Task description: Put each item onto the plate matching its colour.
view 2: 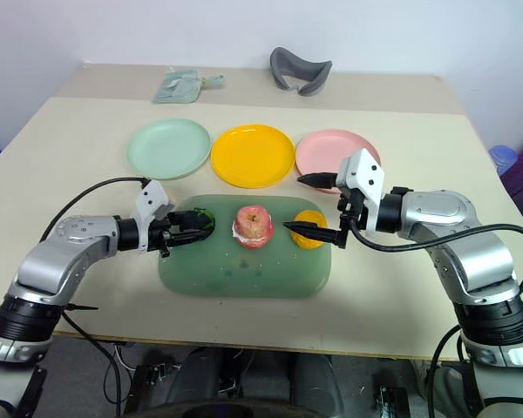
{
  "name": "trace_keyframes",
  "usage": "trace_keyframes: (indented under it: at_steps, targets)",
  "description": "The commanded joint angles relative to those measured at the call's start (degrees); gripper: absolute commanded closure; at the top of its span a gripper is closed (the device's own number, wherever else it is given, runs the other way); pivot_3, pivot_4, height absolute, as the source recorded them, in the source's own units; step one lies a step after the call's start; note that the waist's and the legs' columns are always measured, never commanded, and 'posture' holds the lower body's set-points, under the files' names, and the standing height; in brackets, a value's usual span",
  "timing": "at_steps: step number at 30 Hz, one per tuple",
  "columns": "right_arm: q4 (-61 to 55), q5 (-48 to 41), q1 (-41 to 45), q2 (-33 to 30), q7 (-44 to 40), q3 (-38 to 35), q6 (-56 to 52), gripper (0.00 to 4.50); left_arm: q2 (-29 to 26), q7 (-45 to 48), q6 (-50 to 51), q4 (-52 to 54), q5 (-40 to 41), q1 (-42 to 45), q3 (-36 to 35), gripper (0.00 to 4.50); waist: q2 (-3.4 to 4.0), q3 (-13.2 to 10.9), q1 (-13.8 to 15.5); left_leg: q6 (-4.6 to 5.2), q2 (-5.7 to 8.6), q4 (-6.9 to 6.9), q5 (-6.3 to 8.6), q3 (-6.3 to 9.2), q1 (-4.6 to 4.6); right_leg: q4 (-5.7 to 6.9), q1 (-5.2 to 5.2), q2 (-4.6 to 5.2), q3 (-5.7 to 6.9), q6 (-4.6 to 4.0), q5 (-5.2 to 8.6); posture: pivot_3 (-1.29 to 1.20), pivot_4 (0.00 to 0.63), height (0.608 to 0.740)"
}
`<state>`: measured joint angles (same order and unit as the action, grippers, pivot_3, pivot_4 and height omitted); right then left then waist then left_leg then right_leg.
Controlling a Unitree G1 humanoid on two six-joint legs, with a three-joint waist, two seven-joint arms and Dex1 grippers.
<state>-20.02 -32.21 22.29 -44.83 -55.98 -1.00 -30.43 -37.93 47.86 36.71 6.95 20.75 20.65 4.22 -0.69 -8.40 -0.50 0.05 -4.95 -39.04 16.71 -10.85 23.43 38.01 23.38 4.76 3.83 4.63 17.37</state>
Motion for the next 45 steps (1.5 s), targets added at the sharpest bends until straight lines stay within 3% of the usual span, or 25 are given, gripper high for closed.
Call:
trace_keyframes:
  at_steps: [1,11,19,23,33,34,36,38,41,45]
  targets:
    - [-0.02,0.41,1.62,1.53,1.78,-2.02,1.94,0.00,2.89,-7.40,-4.05,-5.00,-1.28,5.27,-6.64,2.31,-0.01,-0.01,0.03,0.00,0.00,-0.01,0.00,0.00,0.00,0.01,0.00,0.00,0.00,0.00,0.00,0.00,0.150,0.740]
    - [3.32,3.88,5.47,7.23,8.42,-1.48,4.80,0.00,12.02,-29.51,-7.52,-19.00,-4.29,18.54,-17.17,2.31,-0.05,-0.02,-0.02,0.00,0.01,-0.05,0.00,-0.02,0.02,0.03,0.00,0.00,0.01,0.02,-0.01,0.00,0.150,0.740]
    - [6.37,8.24,11.01,14.38,17.17,-0.38,4.91,0.00,18.47,-42.18,-17.37,-33.01,-8.68,26.96,-18.40,2.31,-0.07,-0.03,0.07,0.00,0.01,-0.05,-0.01,-0.06,0.02,0.04,0.00,-0.01,0.03,0.03,-0.01,0.00,0.150,0.740]
    - [5.74,9.19,12.22,17.70,20.04,0.20,4.47,0.00,21.09,-45.18,-22.53,-40.72,-10.07,30.41,-17.89,2.31,-0.07,-0.04,-0.04,-0.01,0.01,-0.05,-0.01,-0.19,0.05,0.03,0.01,-0.01,0.06,0.03,-0.01,0.00,0.150,0.740]
    - [5.05,10.37,12.10,19.64,21.97,0.83,4.51,0.00,21.42,-45.71,-31.52,-58.73,-9.16,35.28,-19.91,2.31,-0.07,-0.04,-0.28,-0.02,0.01,-0.01,-0.02,-0.28,0.05,0.03,0.06,-0.03,0.06,0.03,-0.01,0.00,0.150,0.740]
    - [5.07,10.43,12.04,19.71,21.97,0.86,4.57,0.00,21.44,-45.40,-31.85,-59.51,-8.87,35.58,-20.20,1.71,-0.08,-0.04,-0.26,-0.02,0.01,-0.01,-0.02,-0.28,0.05,0.03,0.06,-0.03,0.06,0.03,-0.01,0.00,0.150,0.740]
    - [5.15,10.56,11.93,19.75,21.80,0.81,4.71,0.00,21.48,-45.11,-32.13,-60.32,-8.71,36.08,-20.50,1.03,-0.08,-0.04,-0.17,-0.02,0.01,-0.01,-0.02,-0.28,0.05,0.03,0.06,-0.03,0.06,0.03,-0.01,0.00,0.150,0.740]
    - [5.14,10.64,11.68,19.51,21.54,0.58,4.89,0.00,21.67,-43.66,-31.79,-58.95,-7.78,35.88,-20.67,0.02,-0.08,-0.04,-0.16,-0.02,0.01,-0.02,-0.02,-0.28,0.06,0.03,0.06,-0.02,0.06,0.04,-0.01,0.00,0.150,0.740]
    - [5.04,10.53,11.25,18.90,21.15,0.02,4.99,0.00,21.74,-40.43,-31.16,-53.40,-5.96,34.11,-20.69,0.02,-0.08,-0.04,-0.26,-0.02,0.01,-0.02,-0.02,-0.28,0.07,0.04,0.07,-0.03,0.06,0.04,-0.01,0.00,0.150,0.740]
    - [4.04,9.75,9.55,17.75,20.51,-1.21,4.47,0.00,20.35,-29.62,-25.36,-36.92,-0.86,26.96,-19.15,0.02,-0.08,-0.04,-0.44,-0.02,0.00,0.01,-0.02,-0.28,0.07,0.04,0.07,-0.03,0.05,0.04,0.00,0.00,0.150,0.740]
